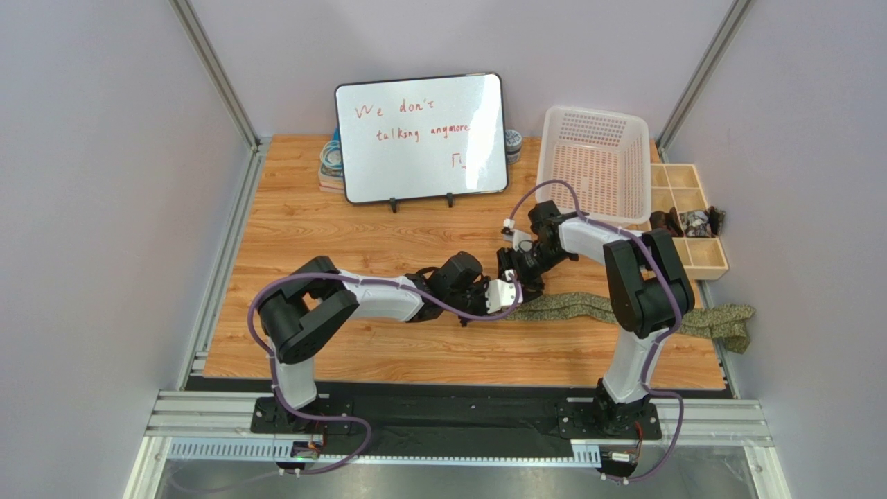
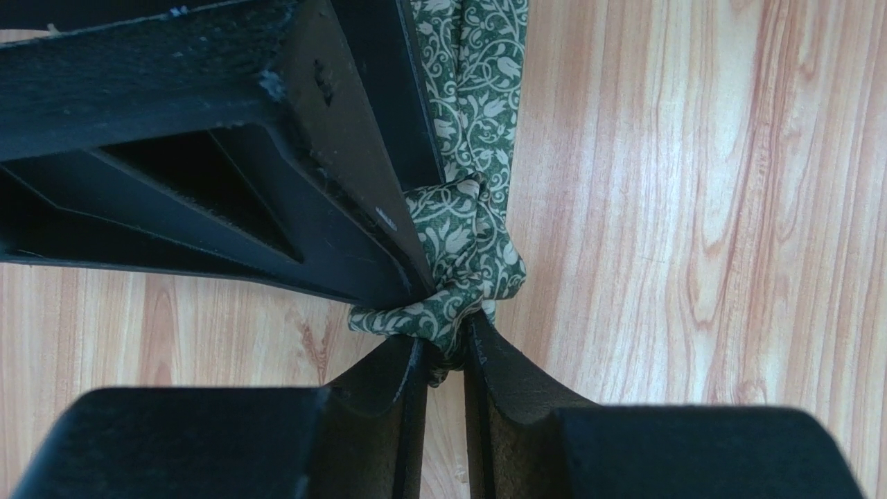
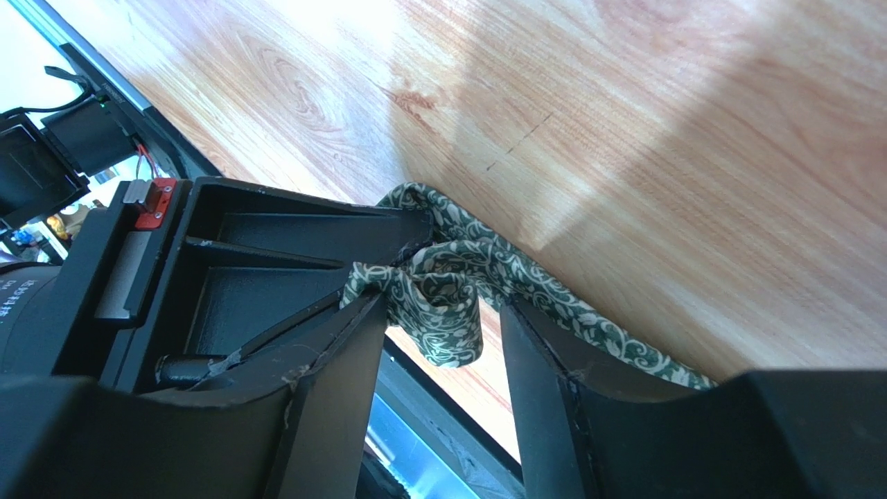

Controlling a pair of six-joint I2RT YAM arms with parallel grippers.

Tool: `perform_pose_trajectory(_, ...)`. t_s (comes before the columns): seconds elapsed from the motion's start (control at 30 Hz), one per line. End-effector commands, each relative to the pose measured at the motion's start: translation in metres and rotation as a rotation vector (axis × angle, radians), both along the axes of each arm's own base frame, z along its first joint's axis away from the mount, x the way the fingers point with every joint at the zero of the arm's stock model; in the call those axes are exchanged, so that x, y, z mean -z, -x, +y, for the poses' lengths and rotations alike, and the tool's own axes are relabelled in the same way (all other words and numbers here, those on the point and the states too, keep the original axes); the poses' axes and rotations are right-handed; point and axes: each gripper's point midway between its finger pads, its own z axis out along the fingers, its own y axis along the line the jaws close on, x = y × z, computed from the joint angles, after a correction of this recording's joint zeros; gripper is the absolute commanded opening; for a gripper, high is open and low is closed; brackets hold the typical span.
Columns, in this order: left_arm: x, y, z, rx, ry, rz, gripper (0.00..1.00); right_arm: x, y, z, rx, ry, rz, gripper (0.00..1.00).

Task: Roll the ties
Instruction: Roll the tie at the center of the board.

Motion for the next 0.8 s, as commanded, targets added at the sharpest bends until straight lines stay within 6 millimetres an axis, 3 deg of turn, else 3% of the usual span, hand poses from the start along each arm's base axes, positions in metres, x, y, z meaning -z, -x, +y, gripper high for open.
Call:
perform_pose_trajectory(0.0,0.087,0.045,0.072,0.013,-0.340,0.155,0.21,-0.038,-0.002,0.023,-0.033,-0.139,-0.034,0.54)
perform_pose_trajectory(0.2,0.082,0.045,0.070,0.008,-0.338,0.164,0.21,-0.013,0.002,0.016,-0.046,-0.080,0.001,0.42)
perform_pose_trajectory(0.33,0.057,0.045,0.066,0.019,-0.302,0.160,0.23,-0.009,-0.003,0.024,-0.014,-0.127,0.008,0.29)
perform_pose_trajectory(0.43,0.044,0.043,0.068,0.009,-0.287,0.174,0.27,-0.008,-0.004,0.029,0.009,-0.149,0.019,0.11)
perform_pose_trajectory(0.5,0.031,0.041,0.062,0.004,-0.249,0.186,0.32,-0.008,-0.004,0.030,0.029,-0.155,0.029,0.07)
perform_pose_trajectory(0.53,0.026,0.038,0.063,-0.003,-0.240,0.201,0.41,-0.008,-0.007,0.031,0.038,-0.163,0.013,0.01)
perform_pose_trajectory(0.63,0.009,0.030,0.065,-0.033,-0.213,0.228,0.51,-0.011,-0.012,0.035,0.078,-0.184,-0.013,0.00)
perform_pose_trajectory(0.77,-0.004,0.032,0.065,-0.015,-0.168,0.228,0.58,-0.014,-0.017,0.040,0.115,-0.217,-0.014,0.00)
